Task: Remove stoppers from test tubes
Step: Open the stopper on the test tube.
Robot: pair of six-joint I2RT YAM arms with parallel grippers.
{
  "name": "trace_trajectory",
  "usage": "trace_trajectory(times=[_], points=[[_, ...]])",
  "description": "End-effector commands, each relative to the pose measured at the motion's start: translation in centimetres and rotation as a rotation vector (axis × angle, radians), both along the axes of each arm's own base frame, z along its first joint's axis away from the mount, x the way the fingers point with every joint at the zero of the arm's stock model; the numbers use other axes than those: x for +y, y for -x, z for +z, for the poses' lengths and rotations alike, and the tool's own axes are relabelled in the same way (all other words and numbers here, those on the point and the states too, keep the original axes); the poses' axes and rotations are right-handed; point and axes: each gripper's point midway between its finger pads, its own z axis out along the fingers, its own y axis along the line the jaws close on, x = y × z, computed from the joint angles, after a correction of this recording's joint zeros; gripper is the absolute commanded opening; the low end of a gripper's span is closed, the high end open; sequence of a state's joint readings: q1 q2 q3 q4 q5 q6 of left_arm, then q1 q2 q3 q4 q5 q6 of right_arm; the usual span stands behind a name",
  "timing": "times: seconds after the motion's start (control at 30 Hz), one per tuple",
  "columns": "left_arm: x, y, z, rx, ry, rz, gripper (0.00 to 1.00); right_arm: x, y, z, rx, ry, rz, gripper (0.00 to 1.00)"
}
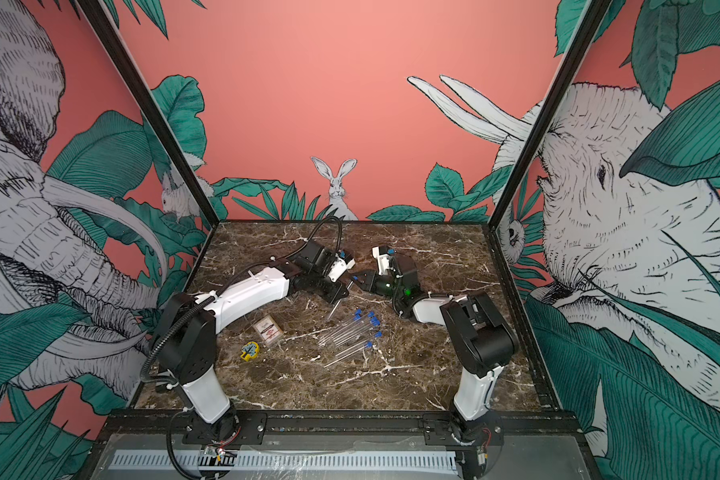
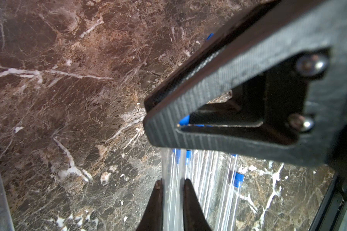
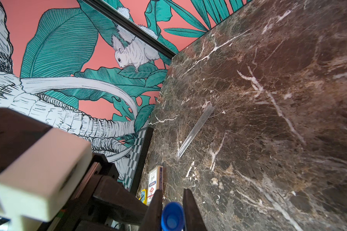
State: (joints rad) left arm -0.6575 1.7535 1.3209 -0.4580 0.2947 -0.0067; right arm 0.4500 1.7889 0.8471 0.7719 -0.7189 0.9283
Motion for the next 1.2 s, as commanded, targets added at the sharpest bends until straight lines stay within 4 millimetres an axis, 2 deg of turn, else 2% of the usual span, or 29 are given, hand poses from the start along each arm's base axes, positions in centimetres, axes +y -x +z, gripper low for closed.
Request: trace_trajectory(times=[0.0, 0.3, 0.43, 0.9, 1.17], points=[[1.0, 0.5, 0.9, -0.028, -0.019, 0.003, 0.04, 0.5, -0.4, 2.1, -0.061, -0.045, 0.003, 0.11], [2.4, 0.6, -0.1, -0.031, -0.082, 0.016, 0.04, -0.3, -0.3, 1.7, -0.088, 0.08, -0.021, 0.11], [2.7, 0.6, -0.7, -0.017, -0.089, 0.022, 0.03, -0.8, -0.3, 2.3, -0.116, 0.137, -0.033, 0.11], [3.8, 0.7, -2.0, -0.004, -0.141, 0.022, 0.02, -0.9, -1.4, 4.7, -0.171, 0.112, -0.081, 0.12], [3.9, 0.6, -2.2, -0.005, -0.153, 0.023, 0.02, -0.5, -2.1, 6.5, -0.181, -0.006, -0.098, 0.13]])
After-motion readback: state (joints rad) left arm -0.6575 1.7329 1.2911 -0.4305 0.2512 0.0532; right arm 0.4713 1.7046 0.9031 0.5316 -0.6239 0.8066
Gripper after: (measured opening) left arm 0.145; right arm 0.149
